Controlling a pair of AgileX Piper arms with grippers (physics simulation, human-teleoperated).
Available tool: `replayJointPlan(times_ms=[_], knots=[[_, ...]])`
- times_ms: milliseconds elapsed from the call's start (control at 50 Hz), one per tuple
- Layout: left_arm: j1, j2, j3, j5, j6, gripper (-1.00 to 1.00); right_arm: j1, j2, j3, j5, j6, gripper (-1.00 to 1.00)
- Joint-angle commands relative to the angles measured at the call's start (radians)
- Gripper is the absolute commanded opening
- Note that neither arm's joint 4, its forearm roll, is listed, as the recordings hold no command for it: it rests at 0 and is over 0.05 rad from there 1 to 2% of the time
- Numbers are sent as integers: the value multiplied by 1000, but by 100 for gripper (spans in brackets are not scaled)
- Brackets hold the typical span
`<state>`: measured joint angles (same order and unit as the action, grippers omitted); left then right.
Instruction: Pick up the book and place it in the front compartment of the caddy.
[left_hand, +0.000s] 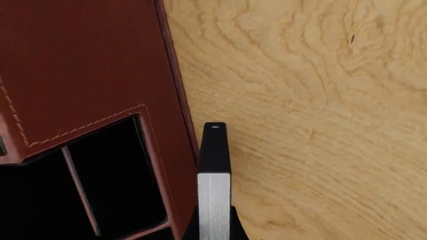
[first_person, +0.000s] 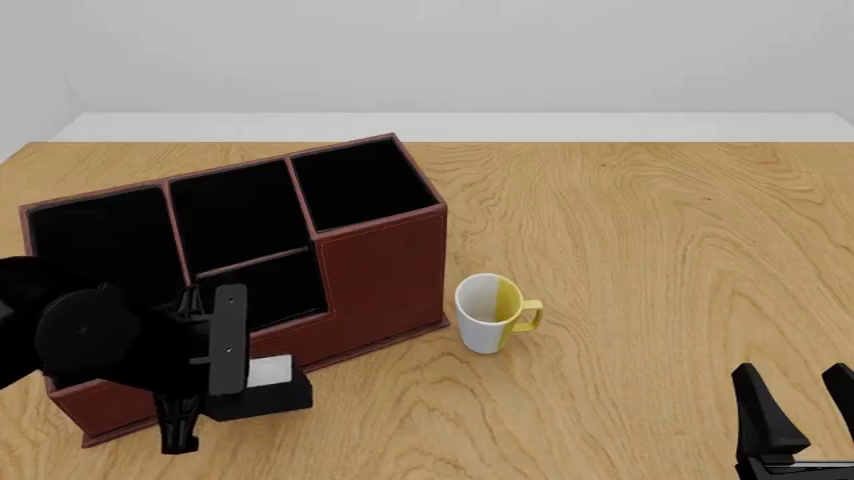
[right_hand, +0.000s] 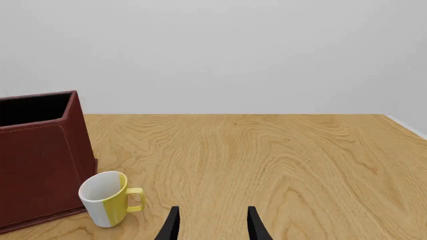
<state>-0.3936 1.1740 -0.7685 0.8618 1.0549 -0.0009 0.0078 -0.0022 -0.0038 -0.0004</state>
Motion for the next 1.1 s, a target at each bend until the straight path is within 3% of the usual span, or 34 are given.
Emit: replayJointPlan(times_ms=[20,220,600,700,920,1040,1100], knots=[[-47,-37,-56,67,-36,-100,0,0,0,0,0,100],[-148,-74,-138,149,-152,-100,0,0,0,0,0,100],[-143,-114,-279,296,-163,-100,0,0,0,0,0,100],[-142,-116,-344,356,-148,-100,0,0,0,0,0,100],[-118,-111,-407,358,-100,-100,0,0,0,0,0,100],[-91,-120,-412,358,-72,-100,0,0,0,0,0,100],[-42,-133,-401,358,-20,-100,0,0,0,0,0,100]])
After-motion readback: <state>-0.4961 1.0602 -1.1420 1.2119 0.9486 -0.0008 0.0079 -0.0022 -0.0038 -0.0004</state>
